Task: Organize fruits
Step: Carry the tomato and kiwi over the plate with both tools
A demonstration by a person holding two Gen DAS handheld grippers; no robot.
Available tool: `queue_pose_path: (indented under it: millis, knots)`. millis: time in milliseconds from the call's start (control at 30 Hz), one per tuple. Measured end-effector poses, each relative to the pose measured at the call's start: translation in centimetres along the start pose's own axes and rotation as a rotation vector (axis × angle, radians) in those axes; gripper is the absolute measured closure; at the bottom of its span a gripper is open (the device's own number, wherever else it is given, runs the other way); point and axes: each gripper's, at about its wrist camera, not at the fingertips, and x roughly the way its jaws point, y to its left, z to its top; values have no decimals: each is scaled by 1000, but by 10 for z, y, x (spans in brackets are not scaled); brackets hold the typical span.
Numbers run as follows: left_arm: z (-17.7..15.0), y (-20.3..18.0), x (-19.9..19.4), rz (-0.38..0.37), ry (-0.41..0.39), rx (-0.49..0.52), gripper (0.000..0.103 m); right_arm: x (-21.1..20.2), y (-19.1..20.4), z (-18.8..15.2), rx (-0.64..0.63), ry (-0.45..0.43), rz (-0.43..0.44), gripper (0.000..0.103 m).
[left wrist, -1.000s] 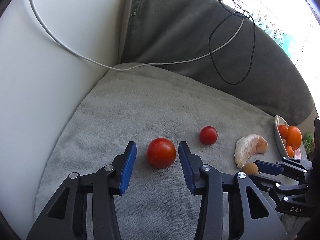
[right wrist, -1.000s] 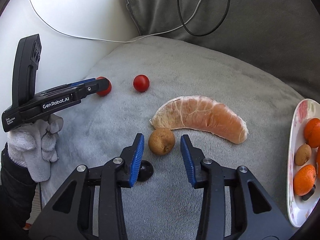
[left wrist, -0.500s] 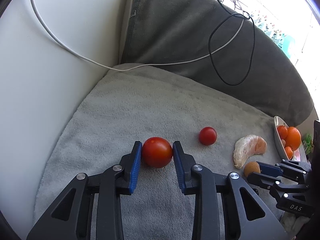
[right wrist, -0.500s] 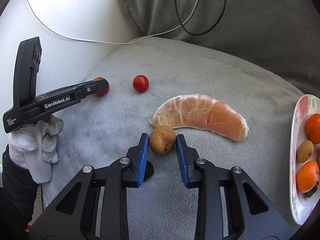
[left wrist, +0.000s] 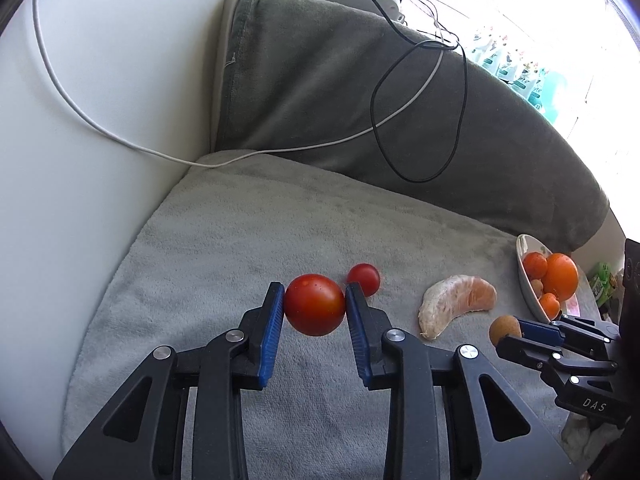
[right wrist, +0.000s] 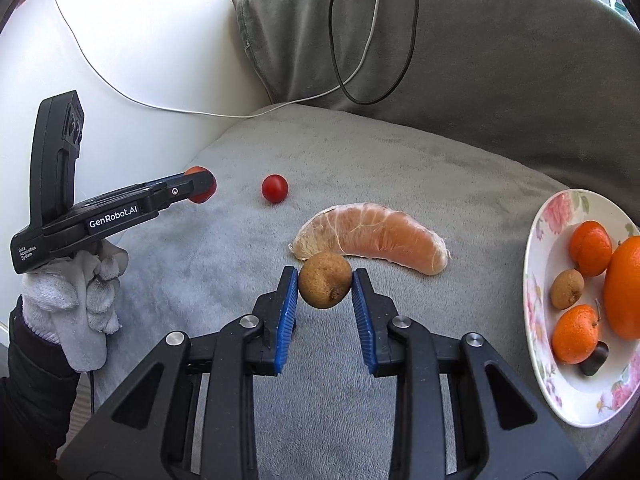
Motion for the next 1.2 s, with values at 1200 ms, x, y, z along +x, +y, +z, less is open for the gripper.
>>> queue_pose_path:
  millis: [1200]
  knots:
    - [15,-148,15,-225,10,193,73,-114,-107,-55,166,-160,-215,74]
